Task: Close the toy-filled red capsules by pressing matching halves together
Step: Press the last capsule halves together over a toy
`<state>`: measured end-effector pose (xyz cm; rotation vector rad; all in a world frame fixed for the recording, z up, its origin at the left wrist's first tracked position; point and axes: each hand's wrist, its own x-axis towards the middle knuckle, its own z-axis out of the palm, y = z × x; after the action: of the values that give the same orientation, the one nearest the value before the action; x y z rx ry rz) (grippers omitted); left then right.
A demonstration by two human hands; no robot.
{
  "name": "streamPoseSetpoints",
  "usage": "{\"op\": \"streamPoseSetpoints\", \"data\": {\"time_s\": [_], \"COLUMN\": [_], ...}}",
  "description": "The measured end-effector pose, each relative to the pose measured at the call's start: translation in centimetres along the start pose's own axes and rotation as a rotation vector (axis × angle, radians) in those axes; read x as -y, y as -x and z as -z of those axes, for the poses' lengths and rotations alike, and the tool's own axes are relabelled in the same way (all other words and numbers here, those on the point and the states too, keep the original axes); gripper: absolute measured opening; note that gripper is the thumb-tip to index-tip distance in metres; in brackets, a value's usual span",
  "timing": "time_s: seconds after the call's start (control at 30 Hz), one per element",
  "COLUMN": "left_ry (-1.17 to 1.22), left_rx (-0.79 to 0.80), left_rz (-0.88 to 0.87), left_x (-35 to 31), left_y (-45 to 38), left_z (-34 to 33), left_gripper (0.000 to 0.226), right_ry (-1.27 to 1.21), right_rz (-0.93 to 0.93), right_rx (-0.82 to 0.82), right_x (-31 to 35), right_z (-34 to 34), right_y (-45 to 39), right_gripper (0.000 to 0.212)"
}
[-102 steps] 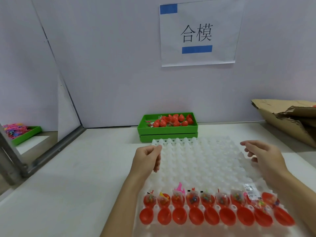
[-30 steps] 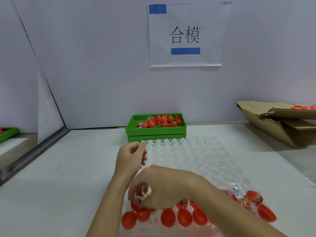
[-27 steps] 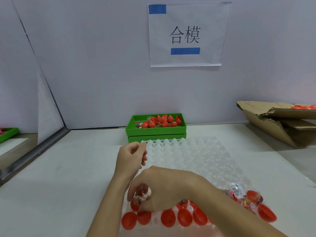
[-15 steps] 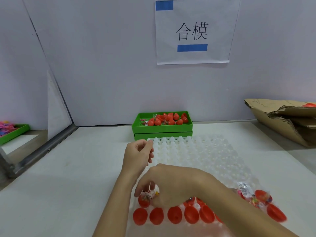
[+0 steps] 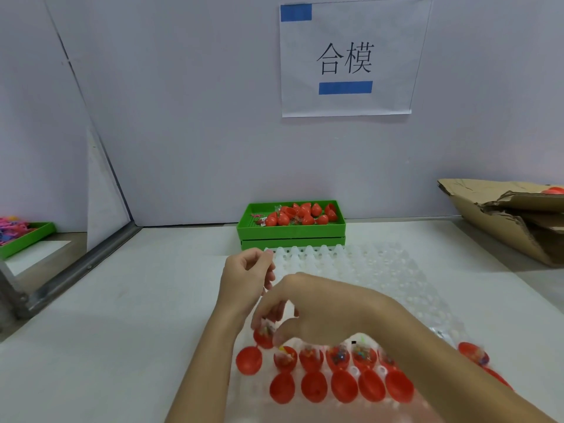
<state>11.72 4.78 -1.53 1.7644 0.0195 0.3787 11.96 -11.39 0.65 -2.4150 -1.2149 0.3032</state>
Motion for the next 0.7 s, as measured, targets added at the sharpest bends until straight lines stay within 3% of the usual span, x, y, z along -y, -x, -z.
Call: {"op": "streamPoseSetpoints", "data": {"time_s": [0.3, 0.47, 0.57, 0.7], "left_ry": [0.245, 0.101, -0.011, 0.009], "left_rx": [0.293, 0.514, 0.48, 0.433], "left_rz": [0.064, 0.008, -0.006, -0.016], "left_x": [-1.3, -1.6, -1.4, -1.1], "left_y": [0.5, 1.6, 1.7, 1.7], "left_z": [-0.9, -2.0, -2.9, -3.4], "left_gripper": [0.032, 0.037, 0.038, 0.027], "right_ry": [-0.205, -0.266, -0.252, -0.264], "right_rz": [-0.236, -0.358, -0.359, -0.324], "right_rx": [-0.366, -0.532, -0.568, -0.569], "right_x": [-1.9, -4.1, -4.5, -4.6], "right_z": [5.4, 3.2, 2.3, 1.7], "right_y": [5.9, 7.7, 8.0, 8.2], "right_gripper": [0.008, 0.01, 0.013, 0.01]}}
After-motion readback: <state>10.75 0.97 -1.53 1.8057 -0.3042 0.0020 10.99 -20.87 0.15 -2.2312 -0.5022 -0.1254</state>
